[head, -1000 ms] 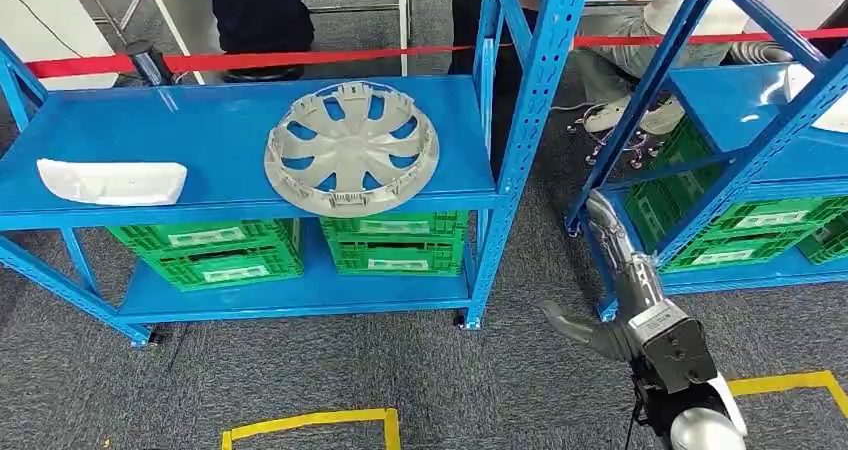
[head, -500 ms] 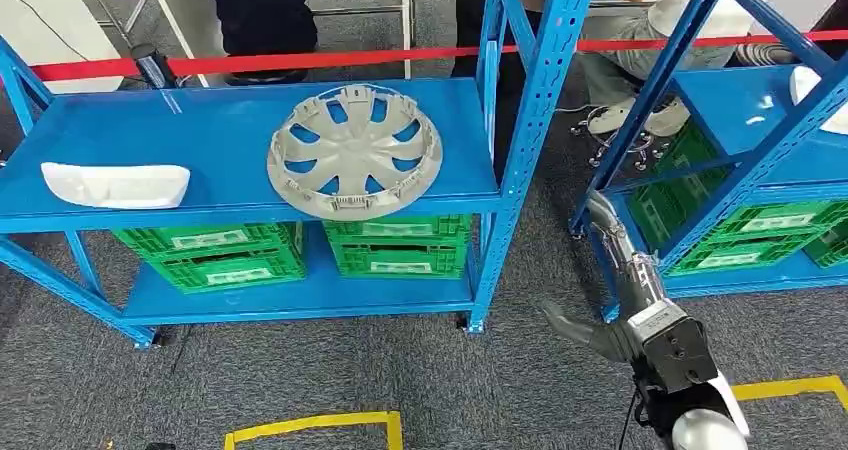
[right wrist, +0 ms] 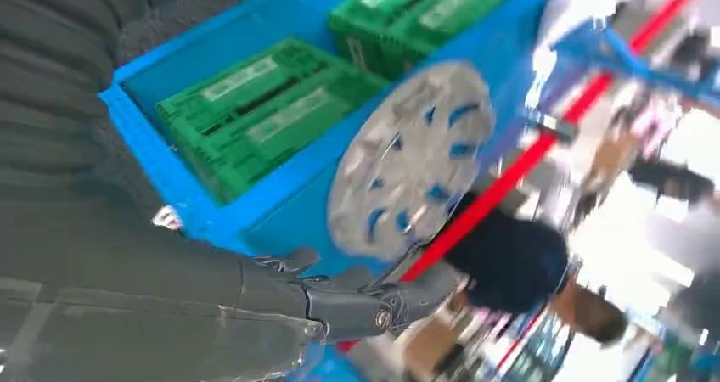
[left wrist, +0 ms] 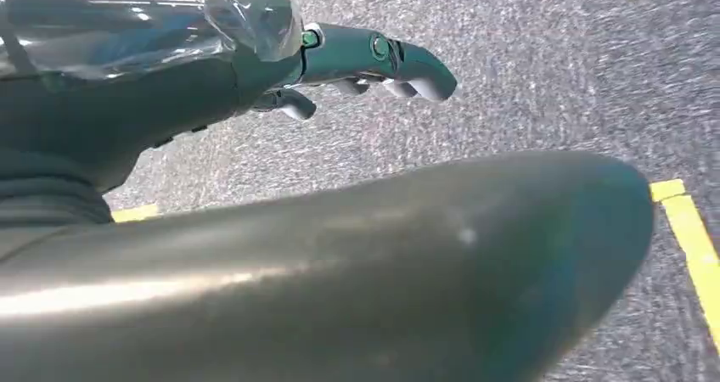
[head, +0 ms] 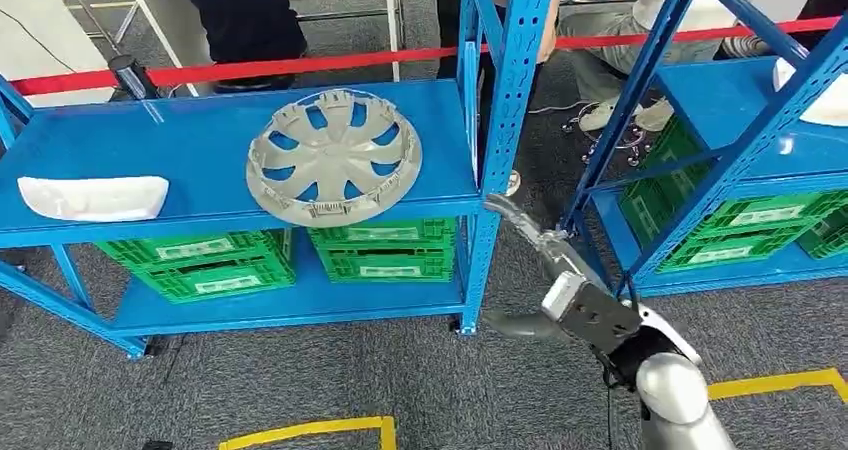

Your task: Take the parts from the cabinet and place them on the table.

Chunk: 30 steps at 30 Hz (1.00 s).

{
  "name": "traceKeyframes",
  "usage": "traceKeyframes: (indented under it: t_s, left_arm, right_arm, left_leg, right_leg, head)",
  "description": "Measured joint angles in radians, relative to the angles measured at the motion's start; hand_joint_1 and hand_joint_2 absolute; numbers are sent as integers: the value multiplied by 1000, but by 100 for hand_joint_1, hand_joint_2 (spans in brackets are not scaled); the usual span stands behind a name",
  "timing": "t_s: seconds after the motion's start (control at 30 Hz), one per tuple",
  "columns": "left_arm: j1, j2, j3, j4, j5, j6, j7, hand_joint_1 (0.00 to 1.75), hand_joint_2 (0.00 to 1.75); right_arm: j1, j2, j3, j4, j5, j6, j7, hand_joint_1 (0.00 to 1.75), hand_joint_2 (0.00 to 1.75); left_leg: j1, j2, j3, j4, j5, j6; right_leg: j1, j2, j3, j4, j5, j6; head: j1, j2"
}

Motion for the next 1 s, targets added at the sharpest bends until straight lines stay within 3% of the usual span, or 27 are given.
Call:
traceKeyframes:
  t_s: [0.13, 0.2, 0.37, 0.47, 0.63, 1.0]
  left_arm:
    - [-3, 2, -6, 3, 3, 2, 0, 0, 0]
    - [-4, 0, -13, 4, 4, 2, 0, 0, 0]
    - [-7, -5, -30, 8, 13, 2, 6, 0, 0]
    - [-8, -5, -39, 8, 19, 2, 7, 0, 0]
    - [-8, -5, -58, 8, 32, 12, 18, 0, 0]
    - [-13, 3, -106, 30, 55, 35, 34, 0, 0]
  right_arm:
    - [-51, -11, 67, 34, -10, 35, 13, 0, 175]
    - [-77, -20, 91, 46, -14, 43, 18, 0, 175]
    - [-122, -32, 139, 86, -13, 49, 37, 0, 175]
    - [-135, -36, 150, 101, -10, 36, 43, 0, 175]
    - [-166, -36, 154, 134, -3, -35, 57, 0, 175]
    - [-250, -23, 138, 240, 25, -79, 84, 0, 175]
  left_leg:
    - [-6, -1, 4, -10, 7, 13]
    - [0, -3, 18, -28, 17, -3]
    - [-7, -6, 14, -25, 14, 6]
    - [-10, -7, 13, -24, 15, 10]
    - [-11, -6, 12, -24, 16, 12]
    - [-9, -6, 13, -24, 17, 13]
  right_leg:
    - [3, -1, 1, -10, 1, 17]
    - [4, -3, 14, -21, 7, 2]
    - [0, -5, 15, -27, 3, 4]
    - [-4, -5, 14, -27, 5, 12]
    - [-4, -5, 13, -28, 8, 16]
    - [-1, -5, 12, -26, 9, 17]
  head:
    - [-3, 0]
    - [3, 0]
    - [3, 0]
    - [3, 0]
    - [2, 0]
    - [2, 0]
